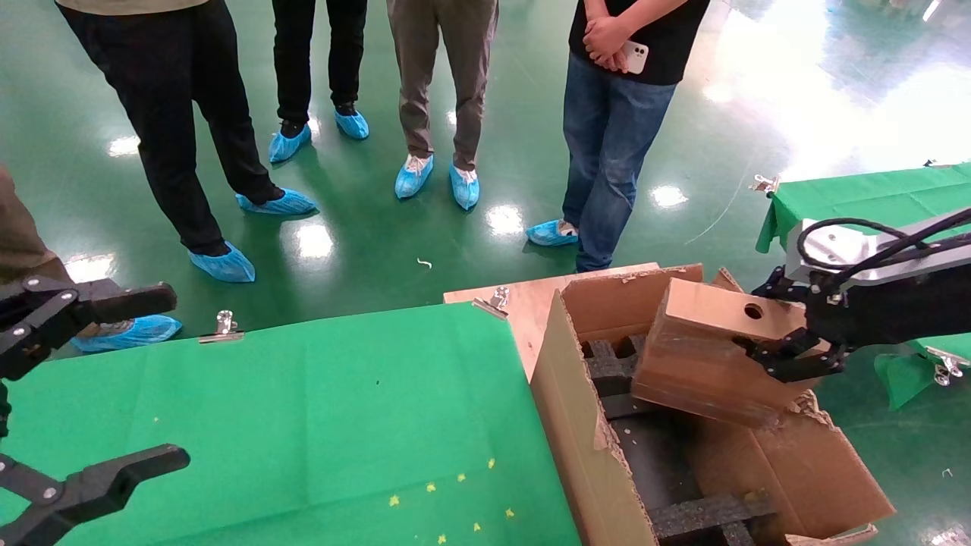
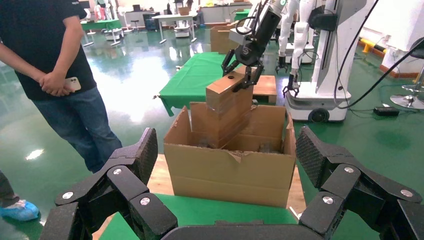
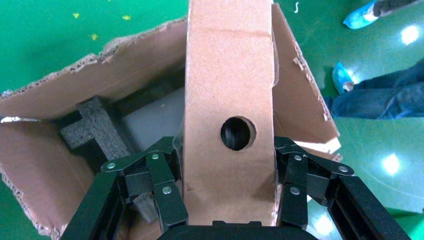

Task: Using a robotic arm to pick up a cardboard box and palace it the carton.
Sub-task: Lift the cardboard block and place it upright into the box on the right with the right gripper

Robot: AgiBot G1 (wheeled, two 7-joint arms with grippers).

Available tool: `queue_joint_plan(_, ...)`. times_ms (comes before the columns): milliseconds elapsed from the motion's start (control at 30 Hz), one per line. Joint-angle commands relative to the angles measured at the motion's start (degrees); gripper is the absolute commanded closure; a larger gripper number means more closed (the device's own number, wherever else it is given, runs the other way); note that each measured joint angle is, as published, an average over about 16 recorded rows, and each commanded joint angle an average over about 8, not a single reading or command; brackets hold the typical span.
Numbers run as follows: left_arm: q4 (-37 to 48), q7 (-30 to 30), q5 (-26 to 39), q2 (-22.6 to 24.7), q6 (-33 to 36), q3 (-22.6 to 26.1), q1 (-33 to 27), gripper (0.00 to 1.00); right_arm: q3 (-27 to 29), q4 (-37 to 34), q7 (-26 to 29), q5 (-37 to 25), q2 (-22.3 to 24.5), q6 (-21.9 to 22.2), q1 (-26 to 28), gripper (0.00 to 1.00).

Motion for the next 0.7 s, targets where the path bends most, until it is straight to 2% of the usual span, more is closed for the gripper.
queue_joint_plan(33, 0.0, 0.0, 0.0, 0.0, 0.0, 0.0, 0.0, 0.0, -0.2, 0.8, 0.7, 0.3, 0.6, 1.0, -0.7, 1.0)
queue_joint_plan(400, 0.0, 0.0, 0.0, 0.0, 0.0, 0.0, 0.0, 0.0, -0.4, 0.7, 2.1, 0.2, 0.4, 1.8, -1.2, 1.0)
queue_joint_plan(533, 0.0, 0.0, 0.0, 0.0, 0.0, 0.0, 0.0, 0.0, -1.1, 2.9, 7.6, -0.3, 1.6, 5.5, -3.0, 1.0)
queue_joint_plan(700, 0.0, 0.0, 0.0, 0.0, 0.0, 0.0, 0.0, 0.0, -2.4, 9.5, 19.5, -3.2, 4.6, 12.5, -5.4, 1.0)
